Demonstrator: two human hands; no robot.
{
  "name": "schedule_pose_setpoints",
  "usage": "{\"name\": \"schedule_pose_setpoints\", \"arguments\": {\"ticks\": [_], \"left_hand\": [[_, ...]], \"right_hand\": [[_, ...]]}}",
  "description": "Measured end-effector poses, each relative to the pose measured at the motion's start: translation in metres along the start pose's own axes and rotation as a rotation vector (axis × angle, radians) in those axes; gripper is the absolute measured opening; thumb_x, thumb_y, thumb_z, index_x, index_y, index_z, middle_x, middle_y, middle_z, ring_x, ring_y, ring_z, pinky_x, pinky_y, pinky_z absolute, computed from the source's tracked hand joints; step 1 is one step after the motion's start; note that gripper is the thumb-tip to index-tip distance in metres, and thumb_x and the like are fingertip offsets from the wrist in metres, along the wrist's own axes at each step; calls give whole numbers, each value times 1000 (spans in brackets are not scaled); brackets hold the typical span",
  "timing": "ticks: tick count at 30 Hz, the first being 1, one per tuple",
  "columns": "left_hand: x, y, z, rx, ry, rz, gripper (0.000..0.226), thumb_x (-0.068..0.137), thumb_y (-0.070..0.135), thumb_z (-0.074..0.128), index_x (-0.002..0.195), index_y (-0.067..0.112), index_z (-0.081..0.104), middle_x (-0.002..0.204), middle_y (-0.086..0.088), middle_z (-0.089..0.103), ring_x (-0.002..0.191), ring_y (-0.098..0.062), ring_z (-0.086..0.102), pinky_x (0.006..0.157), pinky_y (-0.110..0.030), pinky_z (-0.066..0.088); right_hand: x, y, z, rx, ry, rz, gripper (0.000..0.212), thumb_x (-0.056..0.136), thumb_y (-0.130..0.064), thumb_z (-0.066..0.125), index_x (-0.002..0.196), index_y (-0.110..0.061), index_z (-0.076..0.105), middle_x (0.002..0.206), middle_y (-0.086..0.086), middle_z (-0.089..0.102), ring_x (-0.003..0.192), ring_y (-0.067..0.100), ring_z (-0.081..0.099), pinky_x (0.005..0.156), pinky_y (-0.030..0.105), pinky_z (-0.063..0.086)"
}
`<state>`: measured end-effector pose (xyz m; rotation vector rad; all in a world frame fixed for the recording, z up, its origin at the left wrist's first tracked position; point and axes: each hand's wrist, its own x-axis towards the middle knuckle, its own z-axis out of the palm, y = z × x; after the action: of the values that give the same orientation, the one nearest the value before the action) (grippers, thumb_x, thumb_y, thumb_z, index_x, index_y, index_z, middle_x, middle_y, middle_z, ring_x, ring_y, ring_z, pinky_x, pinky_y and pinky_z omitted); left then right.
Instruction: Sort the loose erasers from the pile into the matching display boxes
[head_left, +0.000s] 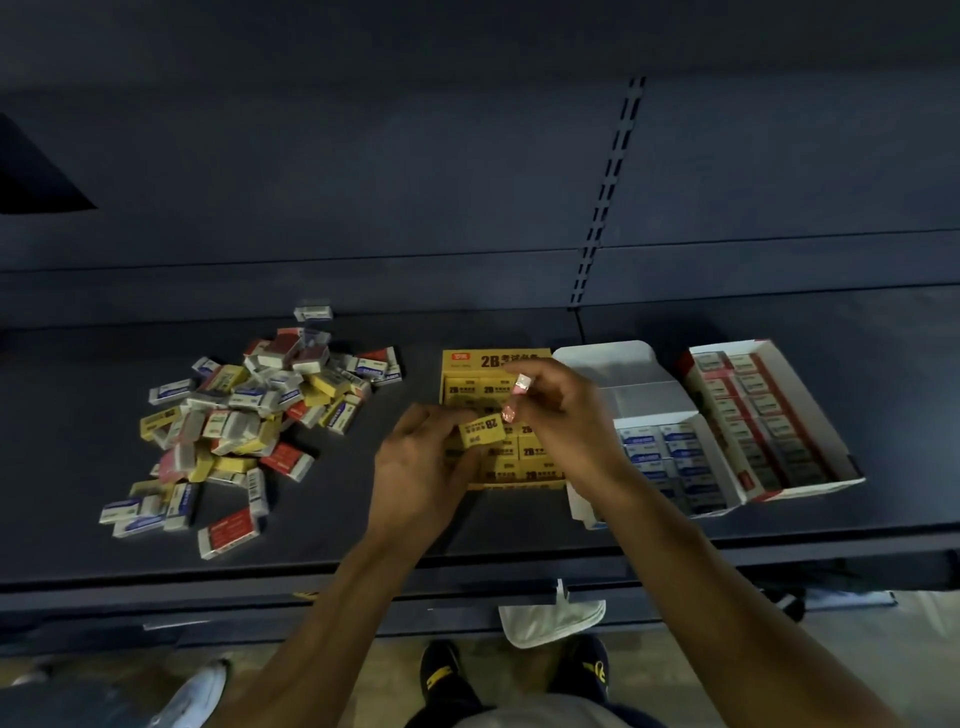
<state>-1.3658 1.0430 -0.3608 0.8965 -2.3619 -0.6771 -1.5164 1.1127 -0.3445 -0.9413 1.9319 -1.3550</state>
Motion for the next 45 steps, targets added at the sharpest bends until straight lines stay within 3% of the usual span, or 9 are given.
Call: {"name": "schedule_pose_setpoints", "arguments": {"ticks": [7, 13, 18, 24, 30, 34, 37, 42, 45], "left_hand": [[12, 26, 23, 7, -55, 56, 33, 71, 14, 80, 102, 15, 69, 100, -6, 64, 83, -19, 64, 71, -31, 55], [27, 54, 42, 66, -69, 49, 32, 73, 15, 78, 104, 16, 69, 106, -5, 63, 90, -19, 62, 78, -17, 40], [34, 75, 58, 53, -70, 50, 29, 78, 20, 75, 105, 16, 67, 106, -4, 62, 91, -17, 60, 78, -21, 43], [38, 97, 83, 14, -83, 74, 28, 75, 20, 77, 101, 15, 68, 101, -3, 62, 85, -16, 64, 78, -19, 46], [37, 113, 97, 23, -81, 94, 28, 72, 16, 79, 98, 15, 69, 98, -2, 63, 84, -10, 60, 84, -5, 32], [35, 119, 99, 36, -112, 71, 26, 76, 18, 76, 101, 18, 68, 103, 1, 62, 82, 2, 50, 79, 9, 28], [35, 122, 102, 80, -126, 62, 25, 78, 24, 75, 102, 21, 68, 104, 4, 60, 83, 2, 52, 76, 5, 31], [35, 124, 104, 110, -121, 75, 25, 79, 25, 74, 103, 20, 68, 103, 3, 60, 86, -5, 59, 79, -10, 39], [34, 123, 104, 101, -125, 73, 25, 78, 24, 74, 103, 20, 68, 102, 3, 59, 83, -1, 55, 78, -6, 37]], "right_hand": [[1, 7, -43, -37, 46, 30, 51, 79, -16, 71, 121, -26, 44, 105, -10, 60, 93, 6, 63, 75, 25, 55], [-2, 9, -86, -269, 50, -58, 32, 85, -17, 66, 115, -23, 57, 104, -9, 64, 96, 1, 58, 84, 19, 50], [-1, 19, -122, -614, 76, -148, 33, 87, -17, 62, 119, -18, 56, 104, -7, 61, 89, 4, 55, 62, 2, 38], [4, 39, -163, -793, 89, -224, 20, 84, -10, 58, 102, -19, 64, 95, -2, 67, 89, 17, 60, 72, 24, 46], [16, 58, -204, -939, 123, -195, 23, 85, -9, 54, 106, -16, 61, 111, 2, 61, 107, 23, 47, 76, 23, 33], [25, 65, -221, -918, 145, -164, 16, 86, -12, 54, 99, -13, 63, 103, 3, 60, 104, 23, 49, 74, 26, 37], [30, 67, -225, -963, 126, -148, 13, 89, -18, 52, 97, -16, 62, 97, 0, 58, 100, 22, 53, 73, 27, 45], [32, 72, -221, -1038, 115, -158, 27, 90, -13, 54, 116, -13, 59, 121, 5, 49, 113, 23, 41, 87, 24, 37], [30, 72, -220, -1000, 154, -181, 25, 89, -10, 54, 113, -10, 59, 117, 8, 51, 109, 24, 46, 88, 27, 40]]}}
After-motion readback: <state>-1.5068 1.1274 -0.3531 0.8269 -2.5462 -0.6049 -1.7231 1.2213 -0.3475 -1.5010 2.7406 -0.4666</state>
